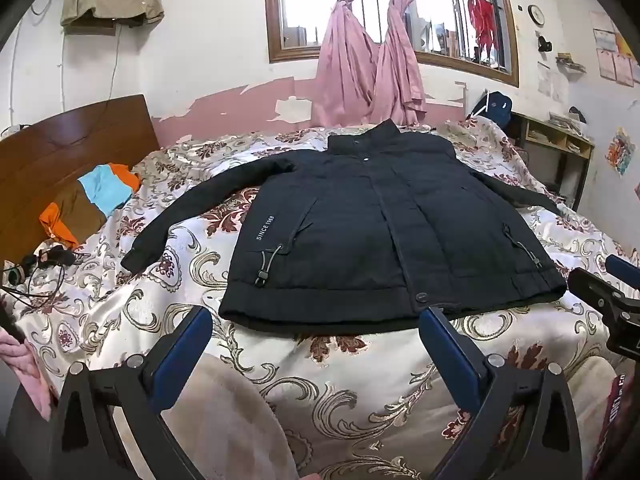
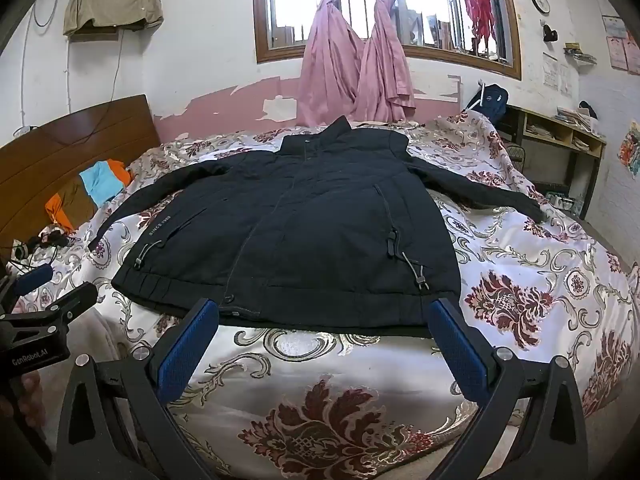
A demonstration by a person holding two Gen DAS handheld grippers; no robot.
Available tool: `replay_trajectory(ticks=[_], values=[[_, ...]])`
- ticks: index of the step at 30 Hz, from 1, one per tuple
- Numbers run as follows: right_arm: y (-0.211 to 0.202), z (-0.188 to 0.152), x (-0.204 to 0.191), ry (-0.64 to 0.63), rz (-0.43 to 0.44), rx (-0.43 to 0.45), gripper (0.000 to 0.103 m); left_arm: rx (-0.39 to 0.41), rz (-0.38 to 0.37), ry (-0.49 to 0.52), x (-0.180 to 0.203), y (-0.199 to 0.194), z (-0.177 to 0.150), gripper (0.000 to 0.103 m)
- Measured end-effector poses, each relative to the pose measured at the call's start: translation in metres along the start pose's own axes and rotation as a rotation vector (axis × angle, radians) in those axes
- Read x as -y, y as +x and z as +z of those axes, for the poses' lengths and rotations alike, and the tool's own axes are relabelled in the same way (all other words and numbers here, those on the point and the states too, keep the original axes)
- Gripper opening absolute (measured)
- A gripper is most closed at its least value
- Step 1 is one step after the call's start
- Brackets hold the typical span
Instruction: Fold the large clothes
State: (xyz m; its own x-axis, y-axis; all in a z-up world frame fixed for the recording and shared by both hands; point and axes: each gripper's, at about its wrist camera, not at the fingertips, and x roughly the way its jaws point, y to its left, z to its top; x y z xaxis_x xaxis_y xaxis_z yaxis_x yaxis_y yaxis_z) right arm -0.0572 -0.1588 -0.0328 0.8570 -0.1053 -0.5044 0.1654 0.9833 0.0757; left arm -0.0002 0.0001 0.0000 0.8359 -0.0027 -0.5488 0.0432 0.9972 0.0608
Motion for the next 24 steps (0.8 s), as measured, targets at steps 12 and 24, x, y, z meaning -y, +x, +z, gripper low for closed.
replay_trajectory(ticks=[12, 24], values=[[-0.0001, -0.0002, 0.0008, 0.000, 0.000, 0.000, 0.102, -0.003, 0.000, 0.001, 0.0000, 0.0000, 0.0001, 0.103], [0.0005, -0.0014, -0.0011, 0.000, -0.001, -0.003, 0.102, -0.003, -0.002, 0.002, 0.0000, 0.0001, 0.0003, 0.103]])
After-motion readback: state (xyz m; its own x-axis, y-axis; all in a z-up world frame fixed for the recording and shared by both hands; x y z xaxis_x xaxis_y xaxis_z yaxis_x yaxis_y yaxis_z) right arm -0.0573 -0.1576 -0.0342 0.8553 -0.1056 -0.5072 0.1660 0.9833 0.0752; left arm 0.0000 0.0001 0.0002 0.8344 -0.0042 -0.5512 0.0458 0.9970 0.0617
